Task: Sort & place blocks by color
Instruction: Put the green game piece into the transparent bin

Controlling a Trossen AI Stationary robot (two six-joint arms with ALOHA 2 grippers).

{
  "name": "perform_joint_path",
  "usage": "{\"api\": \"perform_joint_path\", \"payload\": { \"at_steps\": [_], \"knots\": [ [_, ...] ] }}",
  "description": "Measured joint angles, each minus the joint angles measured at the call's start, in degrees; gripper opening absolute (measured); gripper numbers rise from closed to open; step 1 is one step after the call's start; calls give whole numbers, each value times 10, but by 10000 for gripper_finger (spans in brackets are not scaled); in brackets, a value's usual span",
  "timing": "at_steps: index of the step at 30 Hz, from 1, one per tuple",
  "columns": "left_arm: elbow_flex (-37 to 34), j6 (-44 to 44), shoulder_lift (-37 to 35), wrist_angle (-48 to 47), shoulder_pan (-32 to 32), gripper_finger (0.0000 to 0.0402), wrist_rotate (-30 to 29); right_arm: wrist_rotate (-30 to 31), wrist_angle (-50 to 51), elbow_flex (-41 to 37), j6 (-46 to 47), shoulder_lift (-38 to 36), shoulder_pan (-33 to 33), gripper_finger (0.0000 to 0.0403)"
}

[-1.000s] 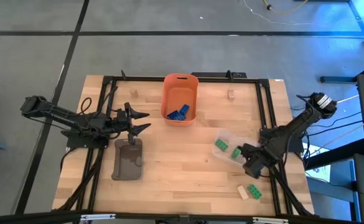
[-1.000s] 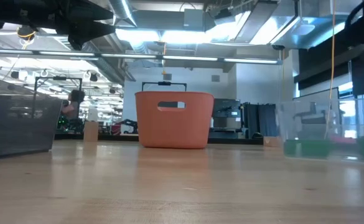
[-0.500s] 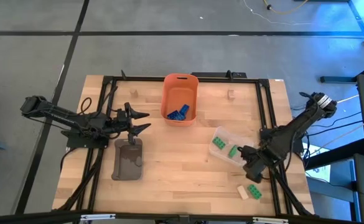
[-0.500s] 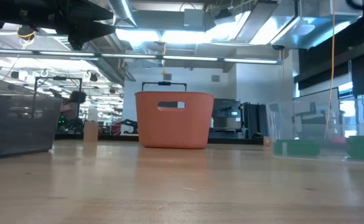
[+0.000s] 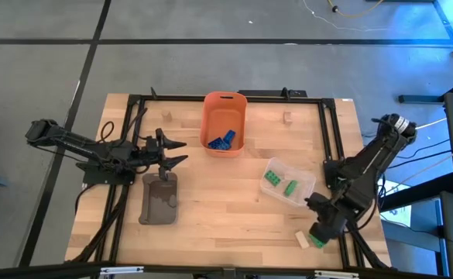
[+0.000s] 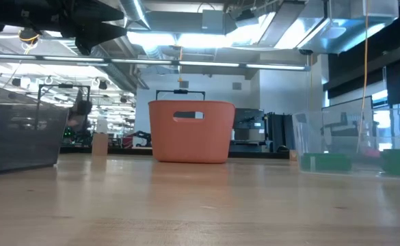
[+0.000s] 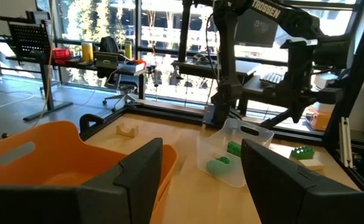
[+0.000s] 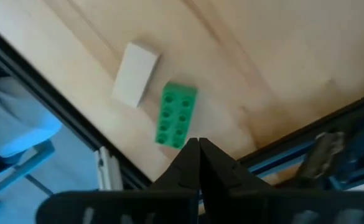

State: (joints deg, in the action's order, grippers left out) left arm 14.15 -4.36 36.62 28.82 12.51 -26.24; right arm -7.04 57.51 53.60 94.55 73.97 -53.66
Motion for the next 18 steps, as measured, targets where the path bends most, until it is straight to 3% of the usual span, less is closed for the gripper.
{"api": "perform_joint_path", "payload": {
  "at_steps": [5, 9, 13, 18],
  "knots": [
    [0, 0, 0, 0, 0, 210, 0, 38, -23, 0, 58, 0, -26, 2],
    [0, 0, 0, 0, 0, 210, 0, 27, -34, 0, 110, 0, -36, 21],
    [0, 0, 0, 0, 0, 210, 0, 0, -45, 0, 169, 0, -46, 62],
    [0, -2, 0, 0, 0, 210, 4, 28, -72, 0, 222, 19, -61, 136]
  ]
}}
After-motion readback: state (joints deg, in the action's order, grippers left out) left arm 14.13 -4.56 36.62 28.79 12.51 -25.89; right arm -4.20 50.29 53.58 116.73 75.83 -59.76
